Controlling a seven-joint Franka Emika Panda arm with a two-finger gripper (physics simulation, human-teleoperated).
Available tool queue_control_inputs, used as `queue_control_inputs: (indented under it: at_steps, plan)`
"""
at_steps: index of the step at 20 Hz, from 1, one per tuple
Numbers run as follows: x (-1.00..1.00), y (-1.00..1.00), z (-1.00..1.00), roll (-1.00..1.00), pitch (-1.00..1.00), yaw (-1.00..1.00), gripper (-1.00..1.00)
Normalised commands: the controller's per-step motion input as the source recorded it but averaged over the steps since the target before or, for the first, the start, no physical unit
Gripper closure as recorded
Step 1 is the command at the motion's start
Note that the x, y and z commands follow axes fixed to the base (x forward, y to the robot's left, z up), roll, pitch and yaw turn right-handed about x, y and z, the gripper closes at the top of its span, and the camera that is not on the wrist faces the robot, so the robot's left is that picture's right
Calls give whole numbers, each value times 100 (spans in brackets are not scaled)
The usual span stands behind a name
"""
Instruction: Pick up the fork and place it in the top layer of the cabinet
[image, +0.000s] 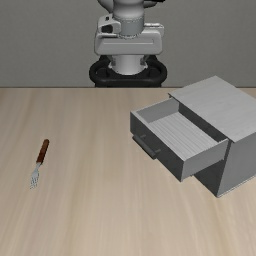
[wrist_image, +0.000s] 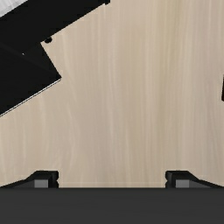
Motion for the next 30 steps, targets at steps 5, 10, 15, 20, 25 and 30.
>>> queue_control_inputs:
  at_steps: [5,10,15,20,25,30]
  plan:
    - [0,-100,0,0,0,0,-100]
    - [0,-100,0,0,0,0,-100]
    - [0,-100,0,0,0,0,-100]
    - [0,-100,0,0,0,0,-100]
    - [80,-20,0,0,0,0,-100]
    - [100,0,0,0,0,0,-100]
